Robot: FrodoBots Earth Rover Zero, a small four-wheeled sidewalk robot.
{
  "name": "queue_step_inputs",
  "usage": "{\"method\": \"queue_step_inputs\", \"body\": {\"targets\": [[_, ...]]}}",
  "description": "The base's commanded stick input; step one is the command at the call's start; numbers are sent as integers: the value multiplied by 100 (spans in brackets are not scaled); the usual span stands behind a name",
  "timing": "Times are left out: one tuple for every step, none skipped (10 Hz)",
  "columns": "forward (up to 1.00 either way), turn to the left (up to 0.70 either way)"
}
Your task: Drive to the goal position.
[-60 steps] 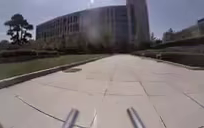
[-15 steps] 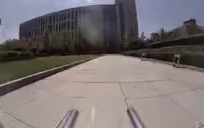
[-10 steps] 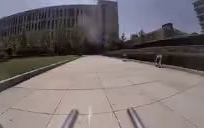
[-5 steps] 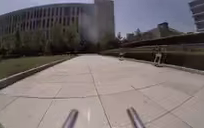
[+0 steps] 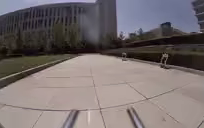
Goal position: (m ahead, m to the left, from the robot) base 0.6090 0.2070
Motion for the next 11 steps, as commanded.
{"method": "queue_step_inputs", "body": {"targets": [[70, -35], [70, -33], [70, -30], [70, 0], [70, 0], [70, 0], [70, 0], [70, 0], [70, 0], [70, 0], [70, 0]]}}
